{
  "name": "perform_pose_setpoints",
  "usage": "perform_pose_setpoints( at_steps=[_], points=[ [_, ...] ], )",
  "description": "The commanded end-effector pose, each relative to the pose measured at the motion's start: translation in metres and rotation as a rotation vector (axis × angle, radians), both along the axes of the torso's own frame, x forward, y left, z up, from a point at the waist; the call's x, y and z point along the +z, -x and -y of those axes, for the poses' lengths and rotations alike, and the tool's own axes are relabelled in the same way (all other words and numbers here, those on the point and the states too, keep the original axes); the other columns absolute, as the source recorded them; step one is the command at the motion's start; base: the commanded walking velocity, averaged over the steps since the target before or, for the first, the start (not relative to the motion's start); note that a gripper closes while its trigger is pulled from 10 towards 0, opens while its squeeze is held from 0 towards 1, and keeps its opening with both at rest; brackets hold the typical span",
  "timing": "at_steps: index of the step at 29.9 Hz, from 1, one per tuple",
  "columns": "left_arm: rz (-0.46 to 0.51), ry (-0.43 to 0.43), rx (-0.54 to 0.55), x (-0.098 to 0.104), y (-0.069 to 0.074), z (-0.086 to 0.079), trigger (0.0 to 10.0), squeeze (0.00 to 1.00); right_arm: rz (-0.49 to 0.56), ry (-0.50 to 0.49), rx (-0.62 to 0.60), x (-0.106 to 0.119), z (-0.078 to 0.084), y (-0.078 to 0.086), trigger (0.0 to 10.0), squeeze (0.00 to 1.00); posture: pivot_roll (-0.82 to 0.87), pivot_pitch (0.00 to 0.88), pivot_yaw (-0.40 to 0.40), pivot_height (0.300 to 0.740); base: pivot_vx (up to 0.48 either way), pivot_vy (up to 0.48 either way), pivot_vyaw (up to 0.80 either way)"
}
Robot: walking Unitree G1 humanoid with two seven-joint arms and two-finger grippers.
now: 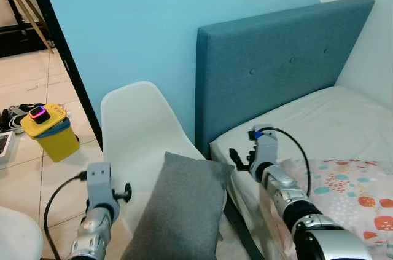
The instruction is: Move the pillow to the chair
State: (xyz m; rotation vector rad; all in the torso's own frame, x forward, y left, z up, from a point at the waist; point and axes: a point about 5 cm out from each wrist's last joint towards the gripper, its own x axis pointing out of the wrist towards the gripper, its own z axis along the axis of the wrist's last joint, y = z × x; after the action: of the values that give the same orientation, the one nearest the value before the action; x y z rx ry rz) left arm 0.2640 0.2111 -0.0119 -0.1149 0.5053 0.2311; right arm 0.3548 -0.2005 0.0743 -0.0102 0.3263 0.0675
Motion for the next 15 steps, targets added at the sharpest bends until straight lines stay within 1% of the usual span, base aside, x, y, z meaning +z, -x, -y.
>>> perform_pose_setpoints(
  at_steps=[1,2,3,4,8,11,15],
  points=[
    [-0.144,0.028,0.066,-0.030,0.035,-0.014,10.0,0.00,0.024,0.006,-0.111,0.004,0.025,0.003,10.0,0.00,-0.22,0.043,0.004,0.740,0.000,0.000,0.00],
    [-0.158,0.034,0.072,-0.033,0.038,-0.014,10.0,0.00,0.030,0.007,-0.124,0.006,0.029,0.003,10.0,0.00,-0.22,0.043,0.004,0.740,0.000,0.000,0.00],
    [-0.158,0.034,0.072,-0.033,0.038,-0.014,10.0,0.00,0.030,0.007,-0.124,0.006,0.029,0.003,10.0,0.00,-0.22,0.043,0.004,0.740,0.000,0.000,0.00],
    [-0.205,0.038,0.096,-0.040,0.049,-0.017,10.0,0.00,0.044,0.005,-0.141,0.010,0.035,0.002,10.0,0.00,-0.22,0.043,0.005,0.740,0.000,0.000,-0.68],
    [-0.259,0.058,0.126,-0.050,0.063,-0.019,10.0,0.00,0.057,0.024,-0.164,0.015,0.044,0.002,10.0,0.00,-0.23,0.044,0.006,0.740,0.000,0.000,-0.68],
    [-0.268,0.054,0.124,-0.052,0.066,-0.019,10.0,0.00,0.062,0.031,-0.172,0.017,0.046,0.002,10.0,0.00,-0.23,0.044,0.006,0.740,0.000,0.000,-0.68],
    [-0.254,0.053,0.127,-0.051,0.063,-0.020,10.0,0.00,0.060,0.047,-0.198,0.017,0.048,0.001,10.0,0.00,-0.22,0.042,0.005,0.740,0.000,0.000,-0.68]
  ],
)
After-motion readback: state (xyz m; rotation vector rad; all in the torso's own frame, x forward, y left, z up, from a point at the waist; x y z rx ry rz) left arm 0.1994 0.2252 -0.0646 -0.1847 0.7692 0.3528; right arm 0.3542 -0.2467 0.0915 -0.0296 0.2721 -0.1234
